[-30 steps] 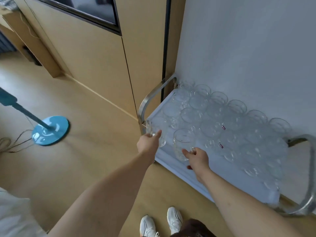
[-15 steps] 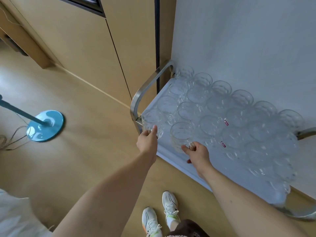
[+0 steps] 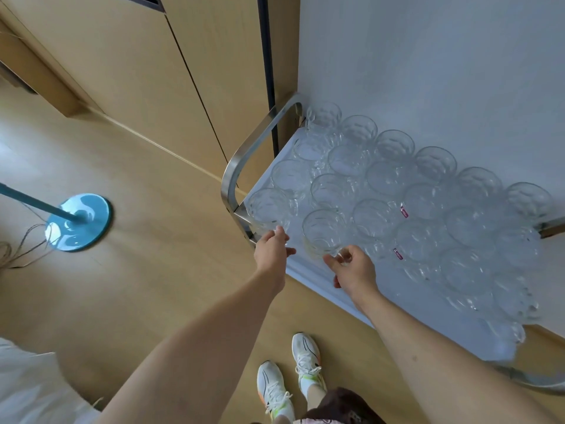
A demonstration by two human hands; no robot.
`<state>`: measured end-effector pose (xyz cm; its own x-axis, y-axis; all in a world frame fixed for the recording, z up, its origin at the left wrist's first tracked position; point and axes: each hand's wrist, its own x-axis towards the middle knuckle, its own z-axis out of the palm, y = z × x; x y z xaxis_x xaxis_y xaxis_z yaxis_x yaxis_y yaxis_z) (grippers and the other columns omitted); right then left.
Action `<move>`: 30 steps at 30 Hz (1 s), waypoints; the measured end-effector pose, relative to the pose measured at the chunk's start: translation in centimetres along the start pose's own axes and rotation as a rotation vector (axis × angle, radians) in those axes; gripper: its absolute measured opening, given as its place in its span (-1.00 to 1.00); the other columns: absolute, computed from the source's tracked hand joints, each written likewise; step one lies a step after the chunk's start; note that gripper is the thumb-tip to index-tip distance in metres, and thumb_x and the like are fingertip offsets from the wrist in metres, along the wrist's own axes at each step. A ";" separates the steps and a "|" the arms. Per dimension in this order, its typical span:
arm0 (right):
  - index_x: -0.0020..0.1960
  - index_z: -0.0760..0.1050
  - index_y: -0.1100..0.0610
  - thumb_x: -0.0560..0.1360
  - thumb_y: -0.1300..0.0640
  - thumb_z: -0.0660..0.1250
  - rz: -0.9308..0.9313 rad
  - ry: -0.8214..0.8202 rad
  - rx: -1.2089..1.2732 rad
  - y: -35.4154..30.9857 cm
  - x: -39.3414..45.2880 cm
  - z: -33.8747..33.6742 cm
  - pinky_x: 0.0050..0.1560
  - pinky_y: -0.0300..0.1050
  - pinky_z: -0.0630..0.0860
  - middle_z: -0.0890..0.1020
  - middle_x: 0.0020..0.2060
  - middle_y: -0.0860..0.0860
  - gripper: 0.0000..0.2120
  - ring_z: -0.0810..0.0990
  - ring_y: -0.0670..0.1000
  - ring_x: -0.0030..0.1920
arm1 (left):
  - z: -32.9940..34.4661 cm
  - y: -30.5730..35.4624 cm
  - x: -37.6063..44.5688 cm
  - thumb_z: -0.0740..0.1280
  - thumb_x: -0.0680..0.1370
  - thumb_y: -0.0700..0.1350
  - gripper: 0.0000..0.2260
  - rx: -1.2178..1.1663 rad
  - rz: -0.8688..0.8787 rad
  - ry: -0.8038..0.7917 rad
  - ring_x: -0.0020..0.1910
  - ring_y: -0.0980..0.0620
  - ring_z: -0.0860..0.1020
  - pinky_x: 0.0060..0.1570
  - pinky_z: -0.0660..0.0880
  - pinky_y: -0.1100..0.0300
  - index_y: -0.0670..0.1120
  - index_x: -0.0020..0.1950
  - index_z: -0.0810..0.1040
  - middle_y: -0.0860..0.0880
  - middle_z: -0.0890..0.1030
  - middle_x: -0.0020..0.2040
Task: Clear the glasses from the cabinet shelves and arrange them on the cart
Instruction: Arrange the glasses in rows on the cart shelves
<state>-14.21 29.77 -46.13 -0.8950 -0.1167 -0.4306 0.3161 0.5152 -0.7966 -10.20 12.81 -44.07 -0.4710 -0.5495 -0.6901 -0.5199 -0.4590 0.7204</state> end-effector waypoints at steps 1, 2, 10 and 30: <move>-0.23 0.39 0.12 0.45 0.06 0.55 -0.015 0.022 -0.031 0.0 0.0 -0.1 -0.41 -0.17 0.48 0.53 -0.29 -0.03 -0.66 0.49 0.03 -0.44 | 0.3 0.0 0.0 0.23 0.66 0.07 -0.73 -0.002 -0.011 -0.009 -0.16 0.02 0.67 0.16 0.45 0.03 -0.08 0.02 0.62 0.05 0.61 0.06; -0.23 0.43 0.09 0.43 0.03 0.57 -0.033 0.050 -0.081 0.0 0.1 -0.2 -0.33 -0.15 0.47 0.56 -0.29 -0.05 -0.68 0.50 0.02 -0.38 | 0.5 0.0 0.1 0.24 0.66 0.07 -0.73 0.006 -0.017 -0.014 -0.15 0.02 0.68 0.15 0.45 0.03 -0.08 0.01 0.62 0.05 0.62 0.08; -0.29 0.52 0.03 0.32 -0.09 0.63 -0.077 0.094 -0.195 -0.3 0.9 0.1 -0.26 -0.12 0.31 0.59 -0.33 -0.04 -0.68 0.46 -0.05 -0.38 | 1.6 -0.2 0.5 0.21 0.67 0.04 -0.73 0.018 -0.028 -0.009 -0.21 -0.01 0.62 0.22 0.53 -0.04 -0.08 -0.02 0.61 -0.01 0.63 -0.03; 0.39 0.45 0.09 0.41 -0.12 0.55 -0.036 0.116 -0.307 -2.3 -0.8 1.8 0.05 -0.09 0.49 0.67 0.15 0.06 -0.35 0.64 0.10 0.12 | -2.5 3.5 1.4 0.67 0.32 -0.05 -0.21 0.152 -0.010 -0.067 -0.11 0.01 0.67 0.08 0.63 -0.02 -0.01 0.42 0.31 0.02 0.56 0.13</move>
<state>-13.66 27.13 -44.71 -0.9394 -0.0509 -0.3390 0.1896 0.7468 -0.6375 -10.92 8.72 -42.34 -0.5088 -0.4955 -0.7040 -0.6244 -0.3506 0.6980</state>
